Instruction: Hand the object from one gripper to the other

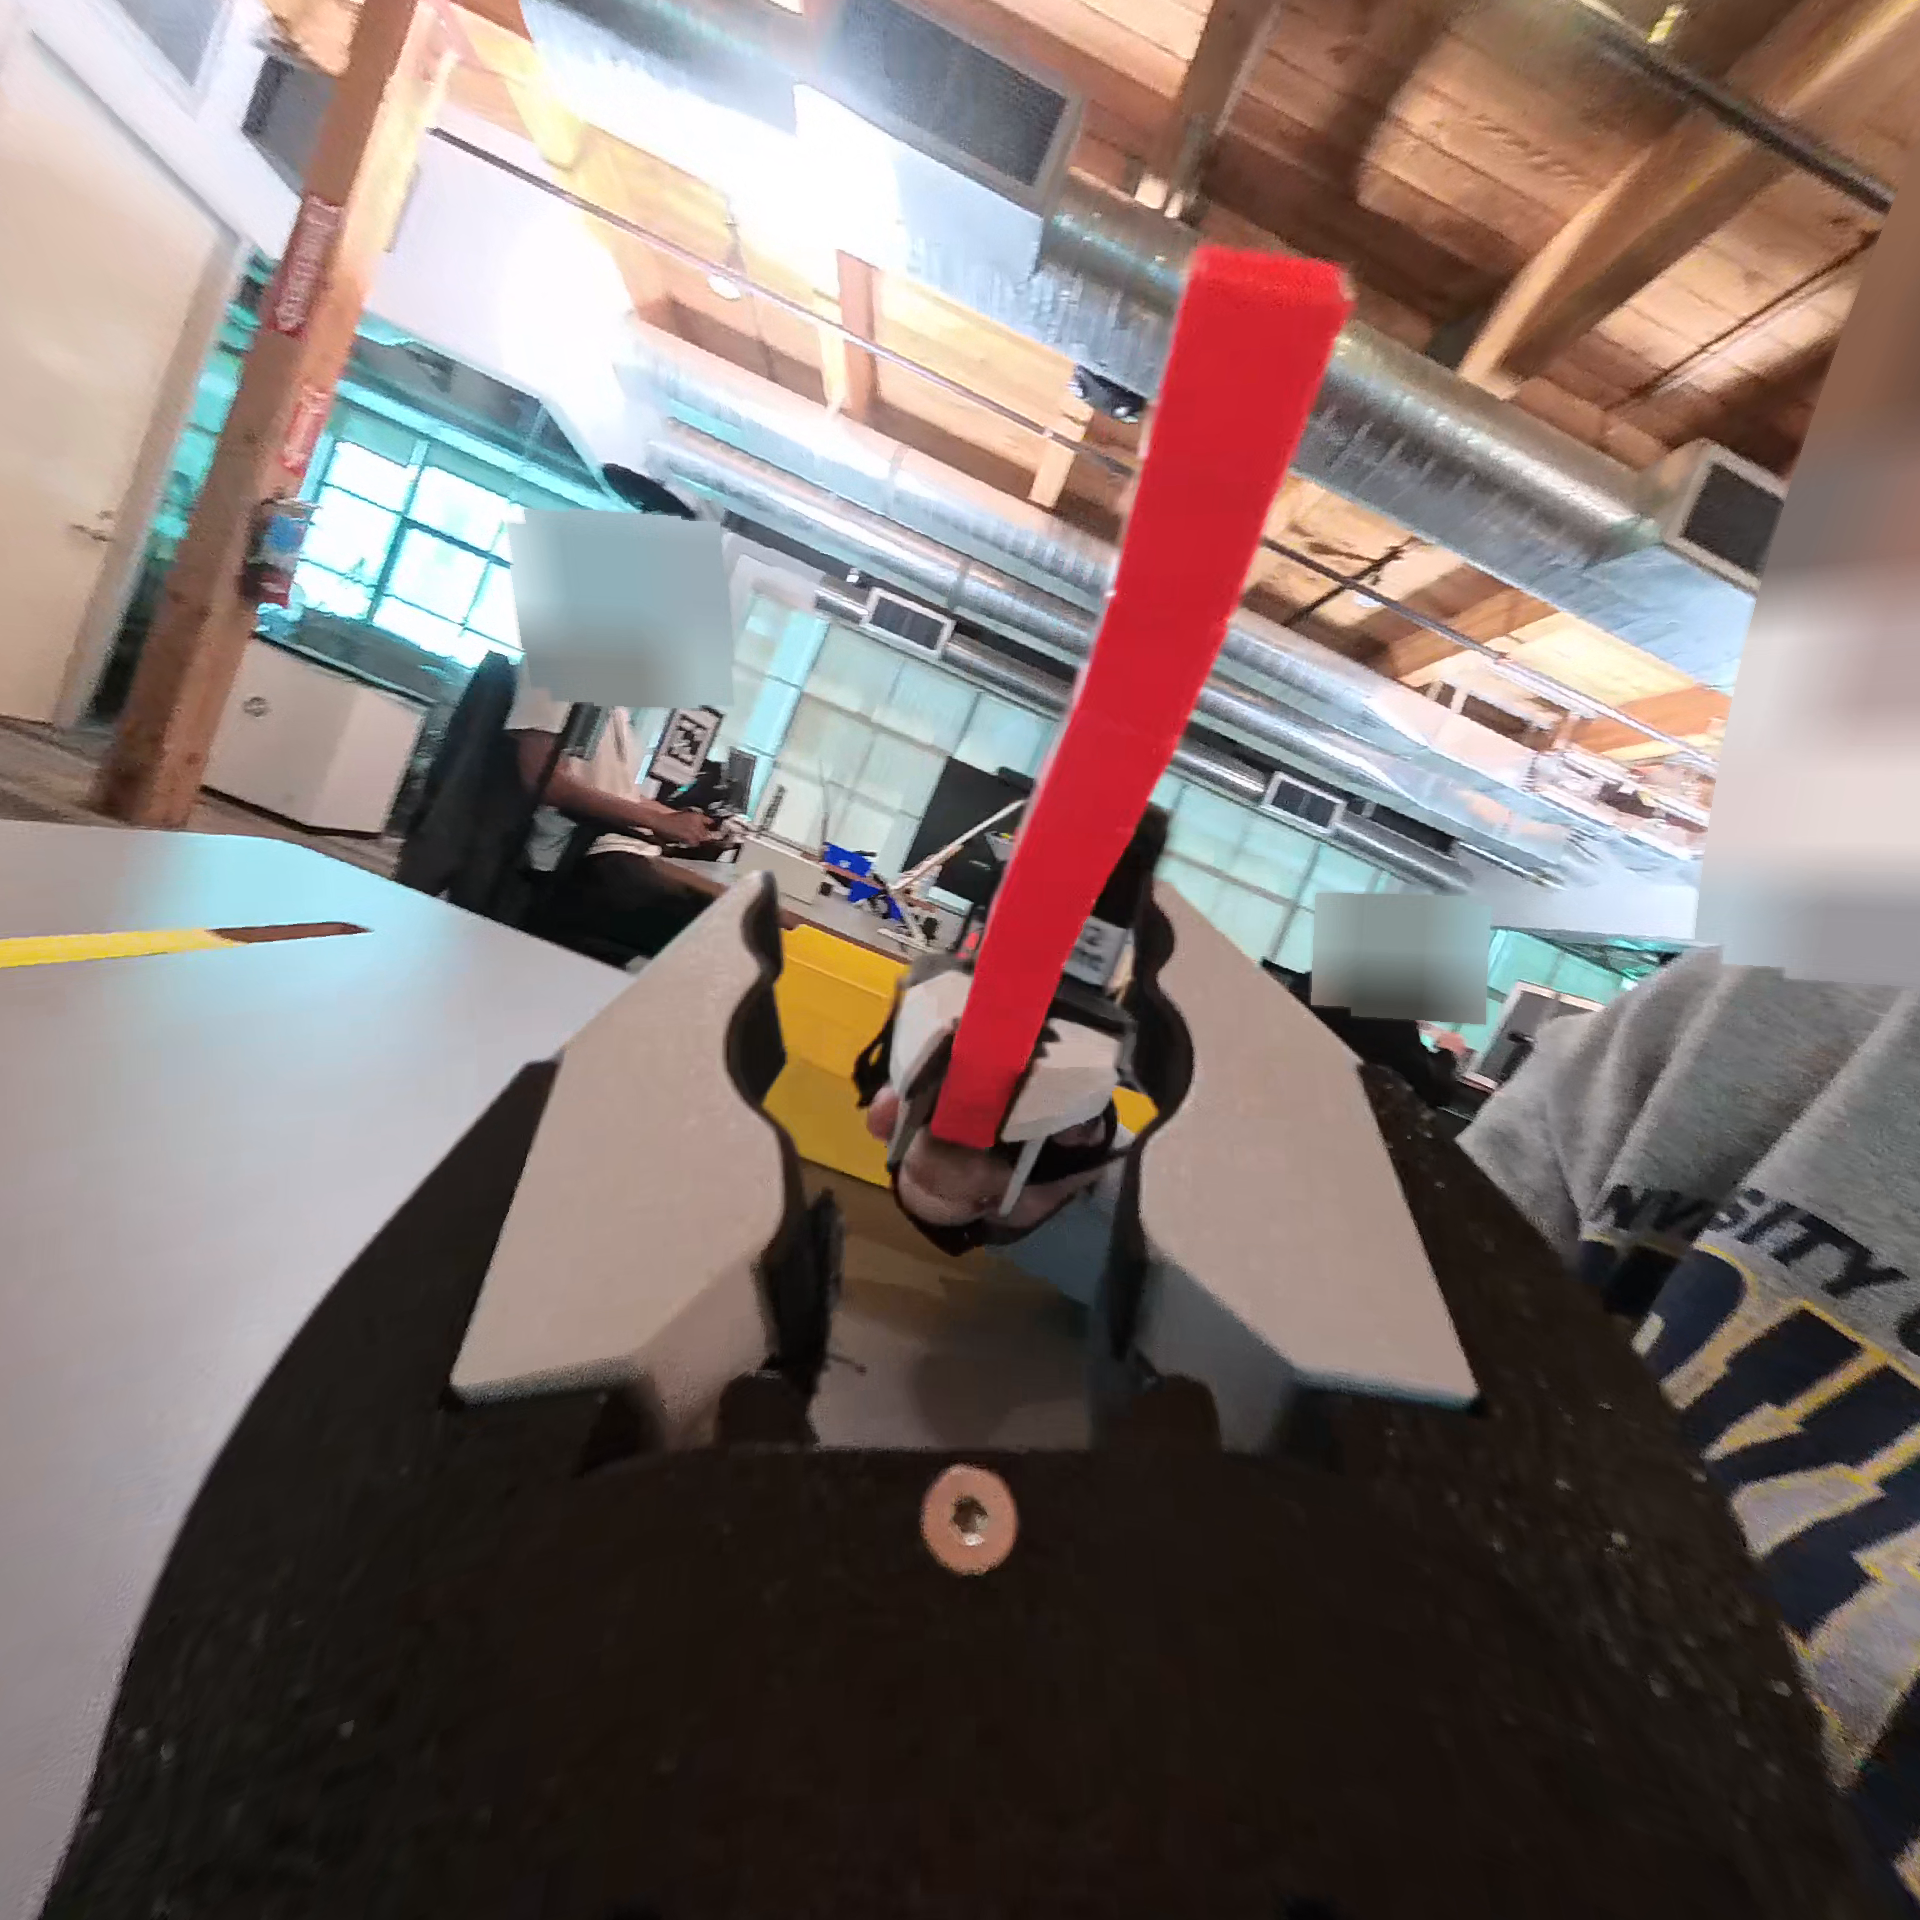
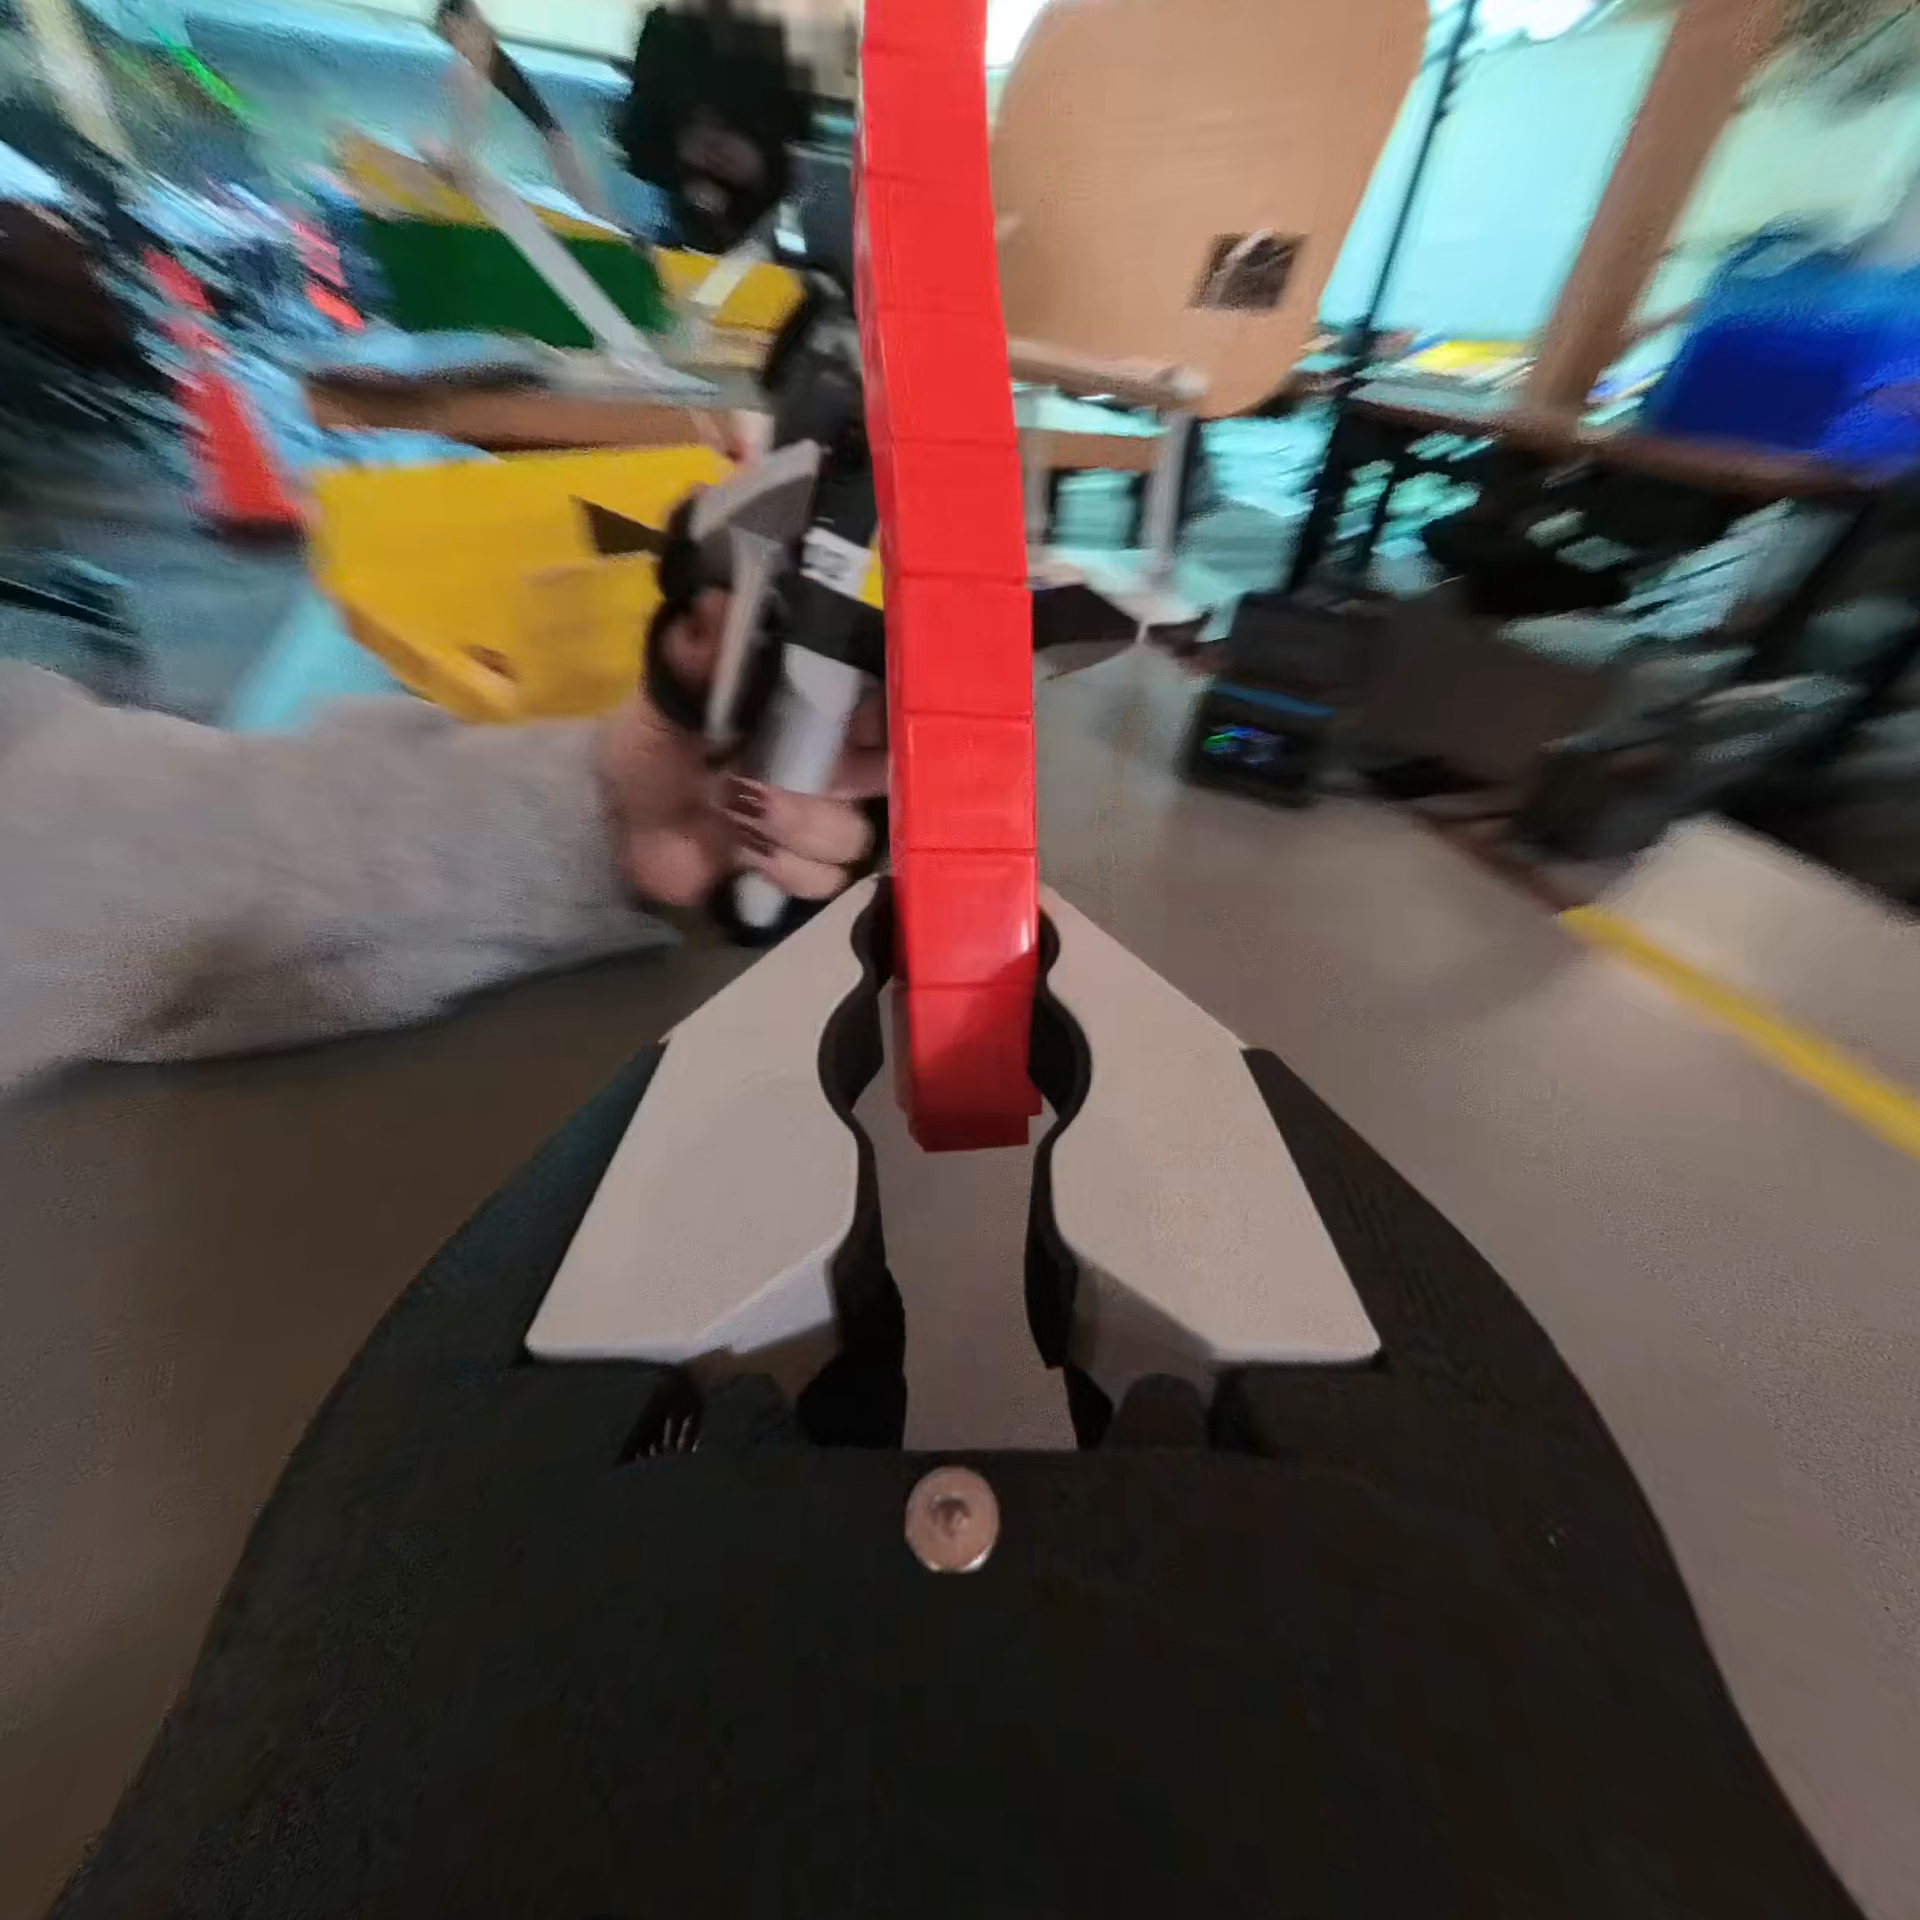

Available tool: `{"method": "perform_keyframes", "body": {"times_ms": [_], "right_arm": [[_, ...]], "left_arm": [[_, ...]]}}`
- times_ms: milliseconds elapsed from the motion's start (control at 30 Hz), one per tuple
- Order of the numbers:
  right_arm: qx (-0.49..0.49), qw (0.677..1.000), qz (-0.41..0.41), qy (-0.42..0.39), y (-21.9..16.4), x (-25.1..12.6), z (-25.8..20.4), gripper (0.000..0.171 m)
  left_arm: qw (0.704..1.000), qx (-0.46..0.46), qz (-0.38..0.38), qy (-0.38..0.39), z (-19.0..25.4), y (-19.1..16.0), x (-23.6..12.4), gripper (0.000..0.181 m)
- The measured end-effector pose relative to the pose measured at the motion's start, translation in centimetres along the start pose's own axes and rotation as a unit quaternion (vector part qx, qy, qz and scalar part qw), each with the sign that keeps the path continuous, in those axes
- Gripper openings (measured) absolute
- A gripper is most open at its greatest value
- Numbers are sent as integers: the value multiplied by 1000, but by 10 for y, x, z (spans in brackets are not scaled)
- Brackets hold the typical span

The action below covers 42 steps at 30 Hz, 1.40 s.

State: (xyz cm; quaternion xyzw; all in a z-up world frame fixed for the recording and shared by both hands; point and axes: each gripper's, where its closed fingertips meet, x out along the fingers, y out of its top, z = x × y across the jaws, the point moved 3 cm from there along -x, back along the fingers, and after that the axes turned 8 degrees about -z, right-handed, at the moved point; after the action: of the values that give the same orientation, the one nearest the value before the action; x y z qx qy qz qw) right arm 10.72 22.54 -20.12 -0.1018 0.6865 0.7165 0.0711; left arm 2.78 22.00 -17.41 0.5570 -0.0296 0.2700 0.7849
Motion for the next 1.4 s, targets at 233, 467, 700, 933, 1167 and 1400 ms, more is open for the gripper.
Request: {"method": "perform_keyframes", "body": {"times_ms": [233, 467, 700, 933, 1167, 1400], "right_arm": [[168, 965, -25, 200, -14, -1, -21, 22], [114, 982, -56, 137, -27, 15, -19, 22], [-190, 962, 24, -192, -6, 8, 13, 75], [-412, 852, -20, -322, -1, 27, -10, 63], [-412, 845, -11, -342, 4, 18, -8, 21], [-70, 992, 63, -81, 6, 12, -11, 21]], "left_arm": [[998, -12, -17, -57, 11, -7, 6, 63], [999, 30, -2, -45, 13, -6, 5, 22], [994, -45, 100, -1, -10, 13, -13, 20], [976, -105, 186, -39, -10, 19, -14, 20], [978, -110, 168, -49, -10, 14, -10, 20], [983, -78, 154, -65, -1, 21, -10, 63]]}}
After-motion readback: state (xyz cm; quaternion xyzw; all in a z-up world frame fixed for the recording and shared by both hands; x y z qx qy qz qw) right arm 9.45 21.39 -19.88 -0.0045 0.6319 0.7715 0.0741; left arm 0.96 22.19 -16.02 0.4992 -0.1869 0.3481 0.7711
